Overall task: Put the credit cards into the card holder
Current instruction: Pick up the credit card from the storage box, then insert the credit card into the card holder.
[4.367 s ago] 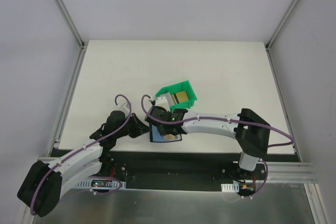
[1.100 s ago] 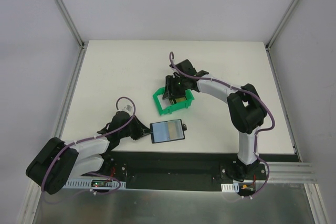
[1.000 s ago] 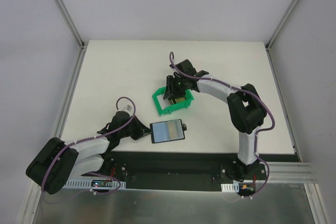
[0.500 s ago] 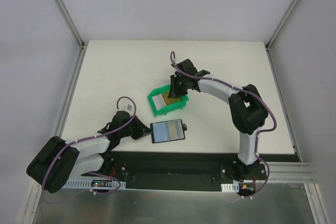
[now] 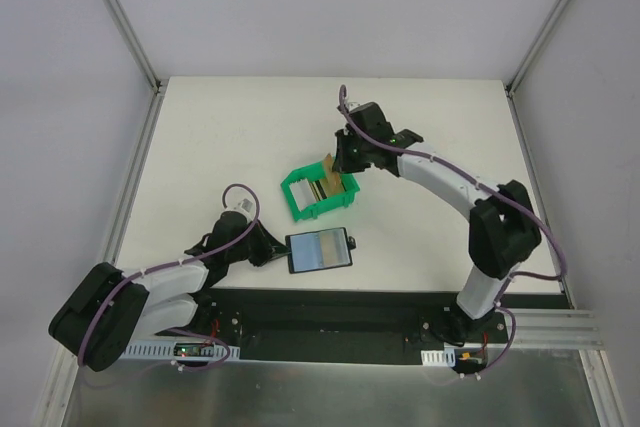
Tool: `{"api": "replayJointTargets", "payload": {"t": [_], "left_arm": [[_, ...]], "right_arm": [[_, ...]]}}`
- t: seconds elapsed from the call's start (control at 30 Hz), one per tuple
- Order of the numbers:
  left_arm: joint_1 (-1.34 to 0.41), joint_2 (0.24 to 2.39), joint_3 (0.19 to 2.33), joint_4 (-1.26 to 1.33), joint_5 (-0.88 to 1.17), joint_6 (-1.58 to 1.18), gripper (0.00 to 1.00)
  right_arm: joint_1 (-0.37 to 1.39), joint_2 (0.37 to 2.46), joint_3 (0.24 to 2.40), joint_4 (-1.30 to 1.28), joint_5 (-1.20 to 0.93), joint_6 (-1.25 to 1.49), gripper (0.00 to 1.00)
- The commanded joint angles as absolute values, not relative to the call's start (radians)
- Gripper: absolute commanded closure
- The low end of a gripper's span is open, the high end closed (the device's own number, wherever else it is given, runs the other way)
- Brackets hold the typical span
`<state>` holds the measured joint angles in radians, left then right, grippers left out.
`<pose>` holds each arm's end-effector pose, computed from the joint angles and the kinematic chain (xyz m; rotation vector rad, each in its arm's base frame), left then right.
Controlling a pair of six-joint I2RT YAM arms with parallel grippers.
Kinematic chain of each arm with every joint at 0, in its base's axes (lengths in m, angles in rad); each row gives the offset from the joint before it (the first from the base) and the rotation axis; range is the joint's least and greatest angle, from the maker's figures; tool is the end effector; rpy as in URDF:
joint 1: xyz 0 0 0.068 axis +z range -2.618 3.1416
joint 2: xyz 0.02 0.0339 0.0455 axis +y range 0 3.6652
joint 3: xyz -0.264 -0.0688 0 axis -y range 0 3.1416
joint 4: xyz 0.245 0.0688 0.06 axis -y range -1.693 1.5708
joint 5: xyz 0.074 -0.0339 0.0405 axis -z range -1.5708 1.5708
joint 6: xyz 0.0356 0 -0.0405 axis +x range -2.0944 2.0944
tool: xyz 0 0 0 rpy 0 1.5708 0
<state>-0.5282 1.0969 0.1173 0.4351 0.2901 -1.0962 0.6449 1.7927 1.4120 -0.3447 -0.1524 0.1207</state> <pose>0.1489 -0.0987 0.1224 -0.4740 2.3159 -1.2003 0.3241 0.2505 0.2633 -0.6873 2.2503 0.5616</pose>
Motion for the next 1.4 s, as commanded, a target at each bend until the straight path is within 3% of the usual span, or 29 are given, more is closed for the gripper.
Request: {"api": "replayJointTargets", "payload": {"t": [0.0, 0.27, 0.5, 1.37], "left_arm": [[-0.518, 1.06, 0.133, 0.394, 0.296, -1.051, 1.0], [-0.518, 1.051, 0.133, 0.37, 0.291, -1.029, 1.0], [-0.518, 1.057, 0.132, 0.365, 0.296, -1.025, 1.0], [-0.518, 1.042, 0.12, 0.351, 0.281, -1.043, 1.0]], "right_arm": [[0.644, 1.588, 1.32, -0.287, -0.104, 0.135, 1.0], [0.702, 1.289, 0.923, -0.025, -0.146, 0.382, 1.0], [0.811, 1.236, 0.64, 0.219, -0.129, 0.573, 1.0], [0.899, 1.485, 0.491, 0.508, -0.187, 0.752, 1.0]]}}
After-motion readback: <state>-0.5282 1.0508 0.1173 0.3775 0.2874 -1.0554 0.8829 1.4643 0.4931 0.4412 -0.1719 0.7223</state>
